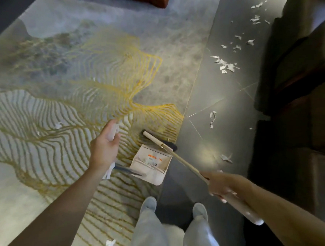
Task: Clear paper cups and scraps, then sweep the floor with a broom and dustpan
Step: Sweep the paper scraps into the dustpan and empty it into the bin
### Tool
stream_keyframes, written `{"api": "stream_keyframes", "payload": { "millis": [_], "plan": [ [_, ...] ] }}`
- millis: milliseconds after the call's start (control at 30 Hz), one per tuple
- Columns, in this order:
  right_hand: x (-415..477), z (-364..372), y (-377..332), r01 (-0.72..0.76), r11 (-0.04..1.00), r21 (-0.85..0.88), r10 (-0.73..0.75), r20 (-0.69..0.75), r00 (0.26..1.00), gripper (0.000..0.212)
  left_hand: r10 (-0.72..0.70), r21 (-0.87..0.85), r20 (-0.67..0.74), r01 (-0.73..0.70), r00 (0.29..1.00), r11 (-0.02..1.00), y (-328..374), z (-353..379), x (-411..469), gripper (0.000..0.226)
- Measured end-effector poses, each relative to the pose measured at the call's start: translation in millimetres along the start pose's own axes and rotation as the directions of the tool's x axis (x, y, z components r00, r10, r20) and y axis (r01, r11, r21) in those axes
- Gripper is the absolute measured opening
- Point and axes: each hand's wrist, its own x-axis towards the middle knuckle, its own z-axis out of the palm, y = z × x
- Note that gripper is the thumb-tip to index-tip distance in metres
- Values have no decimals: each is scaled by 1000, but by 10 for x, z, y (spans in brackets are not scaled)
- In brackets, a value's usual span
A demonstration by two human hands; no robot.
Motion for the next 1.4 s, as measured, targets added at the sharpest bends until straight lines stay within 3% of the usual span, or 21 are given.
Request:
{"api": "stream_keyframes", "payload": {
  "millis": [233,400,533,667,833,1000,1200,1400],
  "plan": [
    [-677,306,-278,-21,949,315,-17,116,993,72,90,-72,59,-85,994,994,-107,-273,-174,43],
    [-966,543,-431,-45,917,396,36,32,999,67,227,-71,180,-217,957,974,-196,-437,-282,45],
    [-1192,615,-340,-60,843,535,83,-19,996,75,350,-127,245,-328,904,936,-104,-420,-270,43],
    [-1434,786,-158,-69,768,637,154,-80,985,80,480,-164,355,-453,802,877,93,-211,-355,45],
    [-1612,1102,161,-105,727,679,290,-164,943,74,565,-195,454,-542,689,818,404,163,-596,46],
    [-1533,1311,667,-170,672,720,412,-174,894,73,546,-239,551,-508,630,828,652,599,-1062,48],
    [-1205,1219,1423,-193,675,712,446,-185,876,61,512,-215,620,-499,594,839,936,1194,-1628,51],
    [-824,1197,1807,-239,701,672,387,-78,919,86,559,-205,537,-546,631,813,1280,1647,-1676,46]
  ]
}}
